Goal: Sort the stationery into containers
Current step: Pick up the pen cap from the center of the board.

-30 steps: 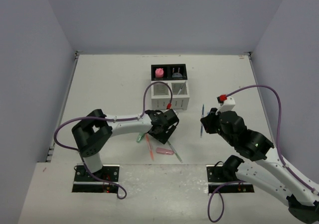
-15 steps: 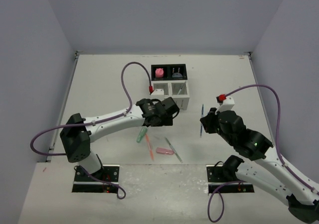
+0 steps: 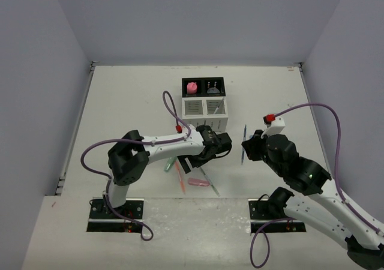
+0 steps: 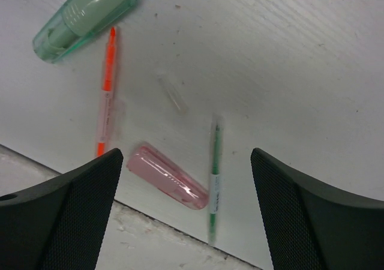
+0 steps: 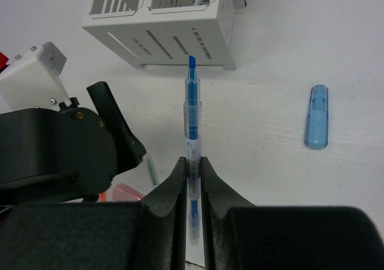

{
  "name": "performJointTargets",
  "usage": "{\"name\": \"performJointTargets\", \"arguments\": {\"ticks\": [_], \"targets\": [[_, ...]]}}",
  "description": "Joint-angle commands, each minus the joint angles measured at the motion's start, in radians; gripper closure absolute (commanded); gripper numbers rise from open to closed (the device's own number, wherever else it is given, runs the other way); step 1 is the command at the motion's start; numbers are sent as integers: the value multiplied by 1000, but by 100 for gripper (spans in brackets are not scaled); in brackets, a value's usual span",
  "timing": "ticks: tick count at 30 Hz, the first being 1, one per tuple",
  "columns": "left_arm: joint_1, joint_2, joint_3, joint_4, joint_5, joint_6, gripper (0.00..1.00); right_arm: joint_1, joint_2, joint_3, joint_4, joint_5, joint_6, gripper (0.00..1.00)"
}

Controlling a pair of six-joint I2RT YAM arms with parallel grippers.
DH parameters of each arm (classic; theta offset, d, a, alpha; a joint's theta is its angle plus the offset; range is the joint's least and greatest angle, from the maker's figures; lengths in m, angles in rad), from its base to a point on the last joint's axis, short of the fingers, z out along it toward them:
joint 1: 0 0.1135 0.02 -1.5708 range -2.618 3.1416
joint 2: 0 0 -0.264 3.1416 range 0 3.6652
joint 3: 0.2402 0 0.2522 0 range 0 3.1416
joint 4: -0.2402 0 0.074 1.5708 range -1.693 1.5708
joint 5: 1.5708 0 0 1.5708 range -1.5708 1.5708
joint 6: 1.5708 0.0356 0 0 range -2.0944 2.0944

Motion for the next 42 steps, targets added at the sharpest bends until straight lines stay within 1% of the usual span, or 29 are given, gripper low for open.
{"name": "performJointTargets", "arguments": {"ticks": [1,5,7,14,21,26,28,32,36,38,41,42], "targets": [[11,-27,-5,-36,-24,-143,18,-4,-4,1,33,16,-8,100],[27,-31,-23,-12,-37,-157,32,-4,-3,-1,35,10,-10,100],[38,-28,-24,-8,-36,-156,37,-4,-3,-1,34,9,-10,100],[61,-37,-85,53,-27,-145,39,-4,-12,-1,34,10,-10,100],[83,-23,-116,87,3,-125,46,-4,-11,-1,34,3,-10,100],[96,-34,-149,120,8,-121,47,-4,-7,-2,34,-5,-12,100],[105,-40,-172,135,13,-121,50,-3,-7,-2,31,-5,-10,100],[109,-41,-197,180,27,-104,50,-2,-7,-1,33,-5,-12,100],[116,-36,-207,198,42,-85,53,-2,-2,-1,30,-9,-13,100],[116,-36,-213,208,49,-81,55,-2,-1,-1,28,-8,-13,100],[116,-37,-220,218,69,-71,56,-2,0,-1,32,-5,-12,100],[116,-37,-223,219,72,-69,58,-2,1,-1,32,-5,-12,100]]}}
